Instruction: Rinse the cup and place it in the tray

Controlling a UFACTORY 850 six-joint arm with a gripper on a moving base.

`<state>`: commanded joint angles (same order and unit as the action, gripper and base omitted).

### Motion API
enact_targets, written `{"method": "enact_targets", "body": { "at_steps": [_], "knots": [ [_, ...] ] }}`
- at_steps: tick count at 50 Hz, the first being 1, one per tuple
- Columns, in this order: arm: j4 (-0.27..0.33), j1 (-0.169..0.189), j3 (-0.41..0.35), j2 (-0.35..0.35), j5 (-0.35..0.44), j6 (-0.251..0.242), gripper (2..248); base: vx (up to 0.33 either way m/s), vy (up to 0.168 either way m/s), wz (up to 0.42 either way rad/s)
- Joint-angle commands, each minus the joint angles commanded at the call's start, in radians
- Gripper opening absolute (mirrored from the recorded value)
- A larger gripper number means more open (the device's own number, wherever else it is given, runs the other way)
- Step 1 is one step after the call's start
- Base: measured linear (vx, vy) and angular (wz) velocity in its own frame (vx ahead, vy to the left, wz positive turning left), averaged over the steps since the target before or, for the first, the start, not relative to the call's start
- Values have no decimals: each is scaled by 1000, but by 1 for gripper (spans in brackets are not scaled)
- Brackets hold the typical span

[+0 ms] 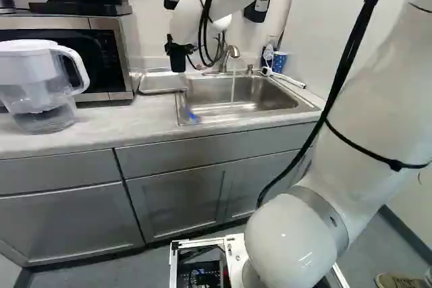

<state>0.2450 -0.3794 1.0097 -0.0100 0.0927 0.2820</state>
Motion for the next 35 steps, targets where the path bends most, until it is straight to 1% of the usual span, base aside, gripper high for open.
{"method": "enact_targets", "body": {
  "at_steps": [15, 35],
  "knots": [
    [0, -3, 50, -81, 6, 0, 123, 0, 0, 0],
    [0, -26, 66, -137, 55, 0, 123, 0, 0, 0]
  ]
}}
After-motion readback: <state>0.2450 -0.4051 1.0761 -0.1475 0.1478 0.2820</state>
